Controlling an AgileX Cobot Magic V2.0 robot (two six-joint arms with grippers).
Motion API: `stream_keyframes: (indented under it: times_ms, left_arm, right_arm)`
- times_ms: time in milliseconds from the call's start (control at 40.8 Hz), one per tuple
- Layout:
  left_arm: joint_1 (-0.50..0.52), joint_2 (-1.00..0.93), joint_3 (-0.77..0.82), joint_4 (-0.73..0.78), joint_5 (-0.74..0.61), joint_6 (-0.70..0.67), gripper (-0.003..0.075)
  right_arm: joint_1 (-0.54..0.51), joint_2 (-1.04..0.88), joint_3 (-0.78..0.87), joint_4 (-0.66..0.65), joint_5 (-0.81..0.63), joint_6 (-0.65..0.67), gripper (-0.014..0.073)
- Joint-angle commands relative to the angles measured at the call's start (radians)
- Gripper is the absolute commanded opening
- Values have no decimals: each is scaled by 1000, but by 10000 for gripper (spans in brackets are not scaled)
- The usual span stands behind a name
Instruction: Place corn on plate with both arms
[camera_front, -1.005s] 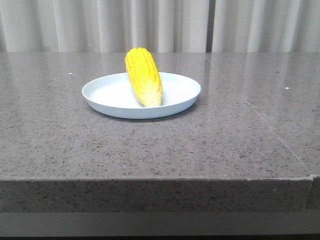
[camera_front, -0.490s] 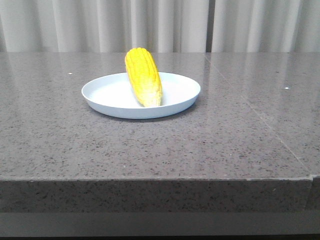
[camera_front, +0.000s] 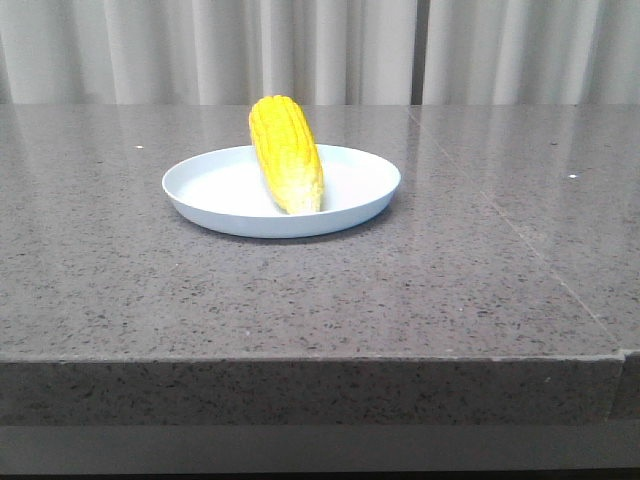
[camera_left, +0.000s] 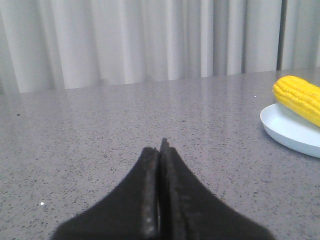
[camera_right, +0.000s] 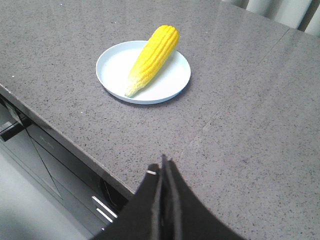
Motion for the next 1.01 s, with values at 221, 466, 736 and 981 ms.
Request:
stream_keyframes:
  times_ms: [221, 466, 736, 981]
  left_arm:
    - [-17, -18, 21, -4, -84, -7, -20]
    - [-17, -18, 21, 0, -84, -7, -20]
    - [16, -18, 21, 0, -84, -7, -20]
    - [18, -18, 21, 0, -84, -7, -20]
  right_arm:
    - [-1, 12, -22, -5, -72, -8, -87]
    - [-1, 12, -22, -5, -72, -8, -87]
    - [-1, 12, -22, -5, -72, -8, -87]
    - [-1, 12, -22, -5, -72, -8, -87]
